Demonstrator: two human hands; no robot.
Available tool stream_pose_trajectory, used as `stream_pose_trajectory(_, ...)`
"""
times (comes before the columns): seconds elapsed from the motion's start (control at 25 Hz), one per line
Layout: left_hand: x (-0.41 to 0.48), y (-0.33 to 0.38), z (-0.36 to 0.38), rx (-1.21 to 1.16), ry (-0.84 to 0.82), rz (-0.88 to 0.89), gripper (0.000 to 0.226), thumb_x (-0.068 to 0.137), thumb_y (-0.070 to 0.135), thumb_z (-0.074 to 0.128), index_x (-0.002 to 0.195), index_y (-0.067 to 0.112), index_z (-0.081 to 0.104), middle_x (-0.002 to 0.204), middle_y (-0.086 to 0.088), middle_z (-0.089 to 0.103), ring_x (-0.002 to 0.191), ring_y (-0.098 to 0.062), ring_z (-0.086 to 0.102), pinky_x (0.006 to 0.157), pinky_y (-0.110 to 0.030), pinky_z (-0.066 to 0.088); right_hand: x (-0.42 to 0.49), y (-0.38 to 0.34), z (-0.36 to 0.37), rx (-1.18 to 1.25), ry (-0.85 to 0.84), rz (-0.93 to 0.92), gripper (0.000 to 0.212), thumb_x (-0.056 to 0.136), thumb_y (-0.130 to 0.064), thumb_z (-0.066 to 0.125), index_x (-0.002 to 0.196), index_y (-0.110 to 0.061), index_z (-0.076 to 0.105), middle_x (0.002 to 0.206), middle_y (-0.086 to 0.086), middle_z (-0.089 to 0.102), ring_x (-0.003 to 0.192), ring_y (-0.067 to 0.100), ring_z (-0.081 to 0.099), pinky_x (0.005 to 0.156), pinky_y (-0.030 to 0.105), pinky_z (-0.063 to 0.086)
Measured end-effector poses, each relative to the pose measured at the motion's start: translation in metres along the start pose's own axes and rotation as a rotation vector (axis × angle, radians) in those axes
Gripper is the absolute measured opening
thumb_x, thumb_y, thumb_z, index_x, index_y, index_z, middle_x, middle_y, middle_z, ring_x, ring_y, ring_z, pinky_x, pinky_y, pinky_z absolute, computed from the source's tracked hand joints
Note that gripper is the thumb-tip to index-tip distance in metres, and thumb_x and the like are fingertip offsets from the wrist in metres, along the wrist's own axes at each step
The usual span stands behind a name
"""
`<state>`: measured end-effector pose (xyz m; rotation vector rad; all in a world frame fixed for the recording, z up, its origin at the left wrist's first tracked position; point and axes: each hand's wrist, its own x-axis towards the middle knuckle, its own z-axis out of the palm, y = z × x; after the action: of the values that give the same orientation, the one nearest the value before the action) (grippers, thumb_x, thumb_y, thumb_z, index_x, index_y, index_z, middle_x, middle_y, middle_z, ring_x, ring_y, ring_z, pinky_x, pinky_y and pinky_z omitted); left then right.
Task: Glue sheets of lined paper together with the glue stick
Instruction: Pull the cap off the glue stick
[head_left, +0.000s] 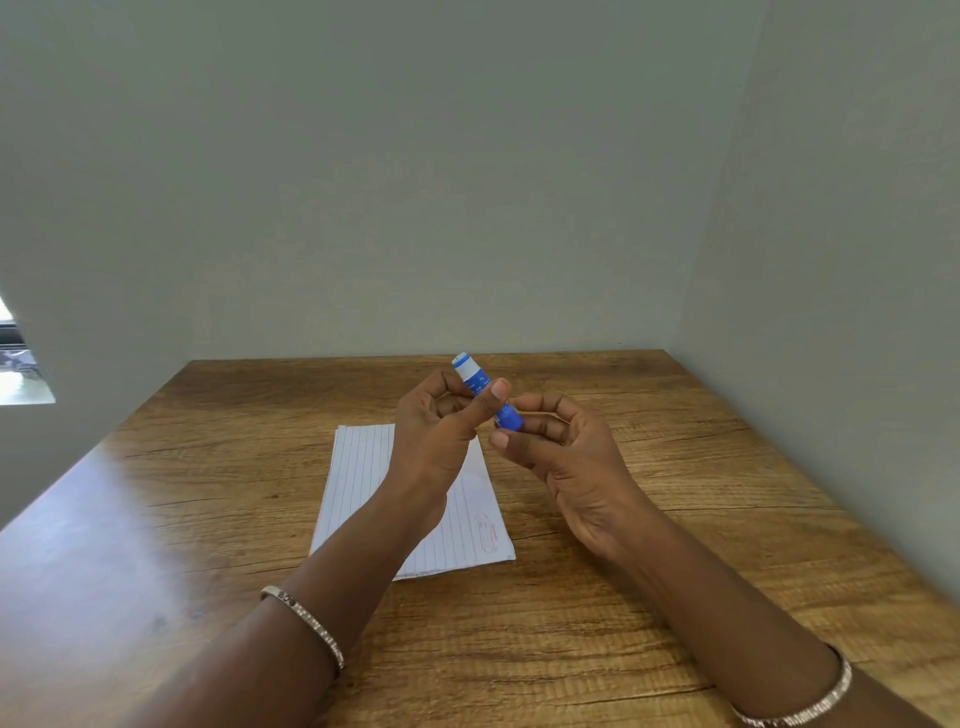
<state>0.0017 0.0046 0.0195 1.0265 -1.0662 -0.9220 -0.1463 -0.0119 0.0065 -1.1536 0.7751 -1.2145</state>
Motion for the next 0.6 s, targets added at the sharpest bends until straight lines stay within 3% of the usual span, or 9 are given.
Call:
stream_pose_trajectory(0.2,0.0001,-0.002,-0.0002,0.011,0.005,0.006,0.041,0.07,0.04,0.079,0.097,0.012,0.067,0.091,-0.009,0.075,0.089,-0.02,0.071,0.083,-0.034,0.05,0.0009,0.0016,-0.0047,-0.003,-0.004,-0.012,0.03,0.075,-0.004,0.084,0.102,-0.004,0.072,0.102,0.019,0.078,0.09,0.026,0.075,0.082,0.031,0.062)
stream_pose_trajectory(0.28,0.0008,-0.0025,-0.001,0.016,0.013,0.001,0.044,0.069,0.041,0.08,0.098,0.011,0.067,0.093,-0.011,0.075,0.093,-0.023,0.071,0.085,-0.036,0.051,0.0018,0.0021,-0.0055,0.036,-0.033,0.016,0.033,0.075,-0.008,0.082,0.105,0.0,0.071,0.097,0.019,0.078,0.084,0.024,0.074,0.077,0.029,0.062)
stream_pose_trajectory(0.4,-0.0001,-0.001,-0.0001,0.042,0.02,0.002,0.046,0.067,0.042,0.08,0.097,0.009,0.067,0.088,-0.007,0.076,0.085,-0.013,0.072,0.082,-0.032,0.05,0.0018,0.0006,-0.0051,0.0,-0.064,0.029,0.038,0.076,-0.009,0.084,0.11,0.001,0.07,0.099,0.018,0.078,0.087,0.024,0.075,0.079,0.03,0.062)
stream_pose_trajectory(0.6,0.0013,-0.0031,0.0001,0.158,0.039,0.026,0.042,0.068,0.043,0.082,0.093,0.012,0.068,0.09,0.0,0.076,0.085,-0.008,0.071,0.073,-0.025,0.047,0.0008,-0.0013,-0.0054,-0.493,0.016,-0.175,0.033,0.079,-0.026,0.087,0.11,-0.022,0.078,0.1,-0.004,0.079,0.095,0.009,0.072,0.084,0.026,0.059)
